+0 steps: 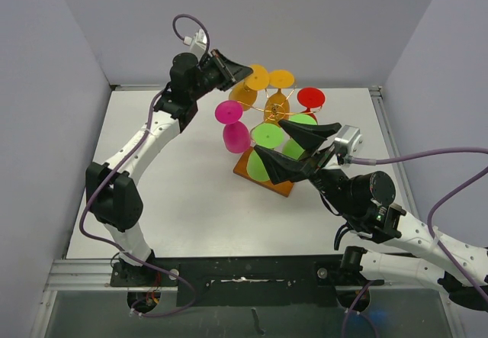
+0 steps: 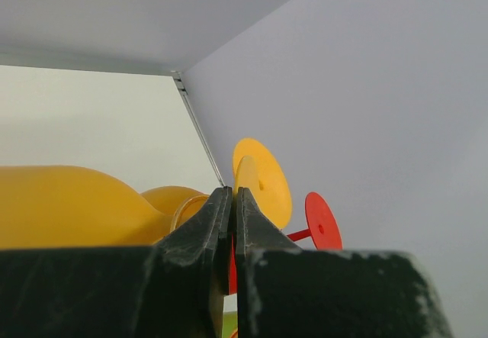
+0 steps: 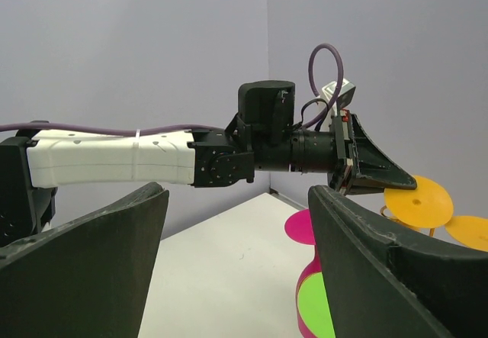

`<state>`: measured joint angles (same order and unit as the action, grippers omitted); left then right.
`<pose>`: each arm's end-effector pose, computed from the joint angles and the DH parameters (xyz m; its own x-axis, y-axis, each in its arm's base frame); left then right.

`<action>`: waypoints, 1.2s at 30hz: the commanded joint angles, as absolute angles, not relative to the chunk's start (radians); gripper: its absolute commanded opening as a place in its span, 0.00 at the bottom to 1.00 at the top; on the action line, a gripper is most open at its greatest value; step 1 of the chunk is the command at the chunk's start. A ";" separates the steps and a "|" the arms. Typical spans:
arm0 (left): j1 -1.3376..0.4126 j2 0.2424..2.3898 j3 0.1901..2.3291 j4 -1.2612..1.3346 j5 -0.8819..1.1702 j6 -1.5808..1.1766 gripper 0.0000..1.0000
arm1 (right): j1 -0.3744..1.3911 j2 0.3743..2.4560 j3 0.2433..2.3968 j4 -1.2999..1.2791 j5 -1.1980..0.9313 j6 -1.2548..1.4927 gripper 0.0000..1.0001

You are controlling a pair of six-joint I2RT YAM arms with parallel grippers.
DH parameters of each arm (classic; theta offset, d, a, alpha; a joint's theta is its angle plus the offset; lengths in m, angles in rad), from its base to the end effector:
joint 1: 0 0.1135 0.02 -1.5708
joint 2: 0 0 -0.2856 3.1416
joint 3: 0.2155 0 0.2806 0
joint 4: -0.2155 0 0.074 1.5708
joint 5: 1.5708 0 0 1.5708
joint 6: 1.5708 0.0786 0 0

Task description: Place the wine glass upside down on the wine glass rack

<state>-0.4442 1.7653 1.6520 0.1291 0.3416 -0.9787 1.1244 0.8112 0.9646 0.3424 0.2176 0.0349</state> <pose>0.4423 -0.2397 0.4247 -0.5790 -0.5903 -0.5624 0.4066 0.3888 -0.8267 0.1093 0.1890 0.4935 0.1774 0.4495 -0.8755 -0.8054 0.5775 0.1333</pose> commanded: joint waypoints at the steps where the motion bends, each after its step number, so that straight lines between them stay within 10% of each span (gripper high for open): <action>1: -0.439 1.711 1.678 0.148 0.299 -0.945 0.00 | 1.116 0.805 0.982 0.377 0.238 0.034 0.76; 22: -0.421 1.619 1.550 0.114 0.314 -0.945 0.05 | 1.116 0.806 0.971 0.383 0.242 0.041 0.76; 36: -0.406 1.600 1.569 0.033 0.268 -0.874 0.37 | 1.117 0.818 0.975 0.358 0.302 0.074 0.76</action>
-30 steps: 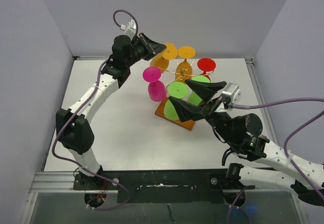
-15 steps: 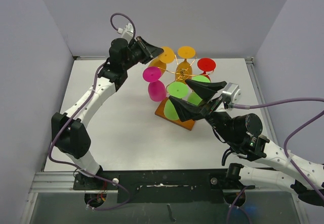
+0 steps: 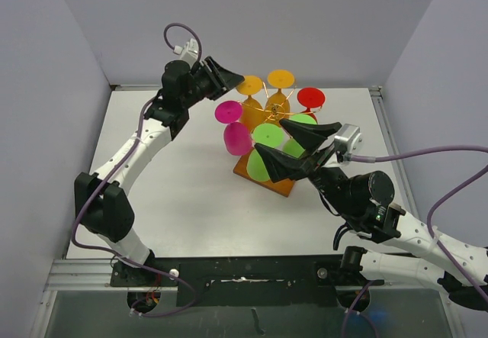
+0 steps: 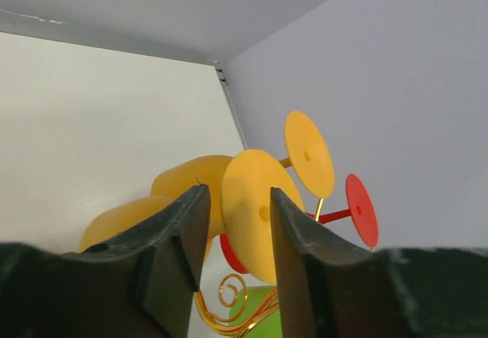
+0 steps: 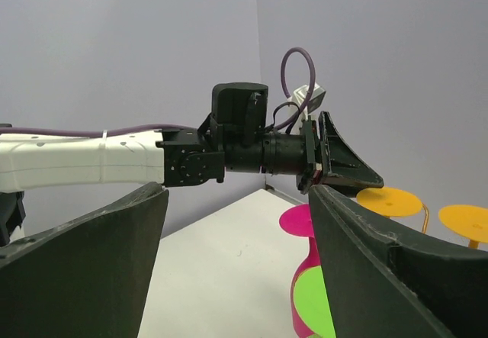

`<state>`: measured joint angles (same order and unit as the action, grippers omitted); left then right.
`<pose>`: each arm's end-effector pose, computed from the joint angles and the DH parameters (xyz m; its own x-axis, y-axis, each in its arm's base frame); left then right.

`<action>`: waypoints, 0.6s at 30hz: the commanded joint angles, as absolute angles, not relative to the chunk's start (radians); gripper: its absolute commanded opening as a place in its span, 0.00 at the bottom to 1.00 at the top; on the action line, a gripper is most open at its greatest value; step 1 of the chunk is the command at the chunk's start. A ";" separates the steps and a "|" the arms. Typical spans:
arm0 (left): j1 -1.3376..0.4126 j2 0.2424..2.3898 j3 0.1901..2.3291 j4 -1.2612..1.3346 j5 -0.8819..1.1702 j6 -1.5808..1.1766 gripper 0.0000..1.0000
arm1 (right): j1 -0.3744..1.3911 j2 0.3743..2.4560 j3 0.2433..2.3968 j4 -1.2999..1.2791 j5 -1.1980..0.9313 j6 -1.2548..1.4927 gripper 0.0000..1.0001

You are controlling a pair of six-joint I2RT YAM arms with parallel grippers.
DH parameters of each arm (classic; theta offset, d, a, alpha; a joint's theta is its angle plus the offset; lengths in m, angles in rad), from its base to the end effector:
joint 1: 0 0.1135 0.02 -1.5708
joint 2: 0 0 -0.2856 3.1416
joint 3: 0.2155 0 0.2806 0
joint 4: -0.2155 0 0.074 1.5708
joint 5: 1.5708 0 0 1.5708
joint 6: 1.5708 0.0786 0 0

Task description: Place the wine glass upside down on the wine glass rack

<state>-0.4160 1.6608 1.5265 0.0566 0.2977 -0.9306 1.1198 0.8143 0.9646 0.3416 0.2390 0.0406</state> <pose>0.4243 -0.2127 0.4091 -0.5668 -0.5878 -0.5773 0.3336 0.4769 -0.8132 0.1120 0.1886 0.4926 0.1739 0.4495 -0.8762 -0.7912 0.5935 0.1475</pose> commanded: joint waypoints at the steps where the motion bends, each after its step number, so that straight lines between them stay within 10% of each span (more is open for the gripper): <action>1: -0.405 1.601 1.586 0.008 0.257 -0.855 0.43 | 1.117 0.826 0.989 0.336 0.330 0.090 0.76; 18: -0.274 1.325 1.544 -0.253 0.155 -0.574 0.61 | 1.107 0.824 1.086 -0.101 0.700 0.250 0.77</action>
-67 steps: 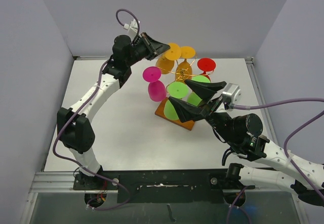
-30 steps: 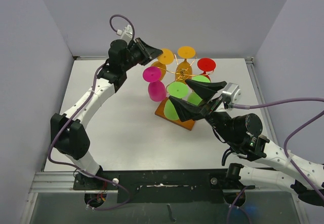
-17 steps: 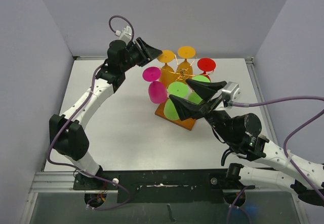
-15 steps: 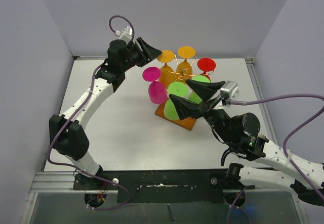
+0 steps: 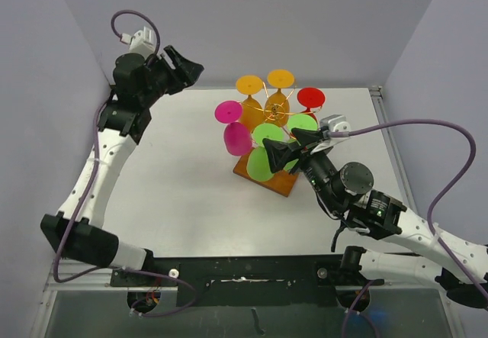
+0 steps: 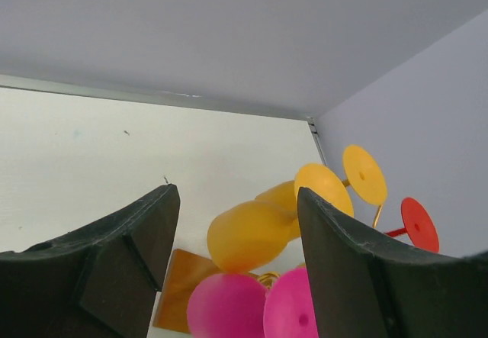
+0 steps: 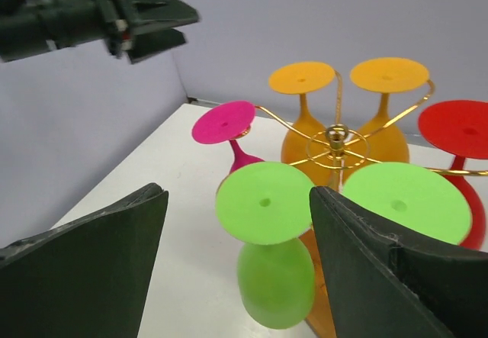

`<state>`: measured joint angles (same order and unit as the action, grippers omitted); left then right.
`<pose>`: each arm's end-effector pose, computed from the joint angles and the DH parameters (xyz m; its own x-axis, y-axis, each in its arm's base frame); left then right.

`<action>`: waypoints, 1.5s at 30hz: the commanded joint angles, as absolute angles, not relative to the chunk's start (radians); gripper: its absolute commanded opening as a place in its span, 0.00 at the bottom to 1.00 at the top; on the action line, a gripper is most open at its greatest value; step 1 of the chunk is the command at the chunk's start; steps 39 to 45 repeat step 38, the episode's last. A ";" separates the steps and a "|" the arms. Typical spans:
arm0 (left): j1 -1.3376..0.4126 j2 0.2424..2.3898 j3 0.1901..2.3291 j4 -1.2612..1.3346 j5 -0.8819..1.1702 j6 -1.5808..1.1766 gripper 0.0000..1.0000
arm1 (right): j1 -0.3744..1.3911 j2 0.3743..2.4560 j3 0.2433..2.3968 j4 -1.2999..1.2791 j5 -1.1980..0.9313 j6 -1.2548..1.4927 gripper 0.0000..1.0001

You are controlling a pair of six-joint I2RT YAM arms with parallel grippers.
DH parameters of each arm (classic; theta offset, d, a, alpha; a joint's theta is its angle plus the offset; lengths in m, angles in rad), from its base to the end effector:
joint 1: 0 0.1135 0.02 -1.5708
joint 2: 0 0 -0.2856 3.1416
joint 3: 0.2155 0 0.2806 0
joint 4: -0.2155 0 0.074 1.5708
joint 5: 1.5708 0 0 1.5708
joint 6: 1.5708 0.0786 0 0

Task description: Place the wine glass upside down on the wine glass rack

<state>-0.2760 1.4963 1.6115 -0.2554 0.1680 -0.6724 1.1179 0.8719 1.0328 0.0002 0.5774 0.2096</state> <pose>0.3949 -0.1255 0.4683 -0.3718 -0.5330 -0.7601 0.2511 0.7305 -0.6350 0.1415 0.1928 0.4577 -0.0391 0.3182 -0.9472 -0.5209 0.8025 0.2910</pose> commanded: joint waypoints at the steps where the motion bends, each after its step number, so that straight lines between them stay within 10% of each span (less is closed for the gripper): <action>1: -0.275 1.279 1.496 -0.251 0.155 -0.559 0.61 | 1.105 0.818 1.087 -0.153 0.720 0.264 0.77; 18: -0.276 0.505 1.108 -0.579 -0.104 -0.308 0.61 | 1.105 0.460 1.094 -0.619 1.029 0.389 0.80; 45: -0.276 0.421 1.262 -0.716 -0.196 -0.227 0.62 | 1.096 0.375 1.151 -0.616 0.978 0.331 0.83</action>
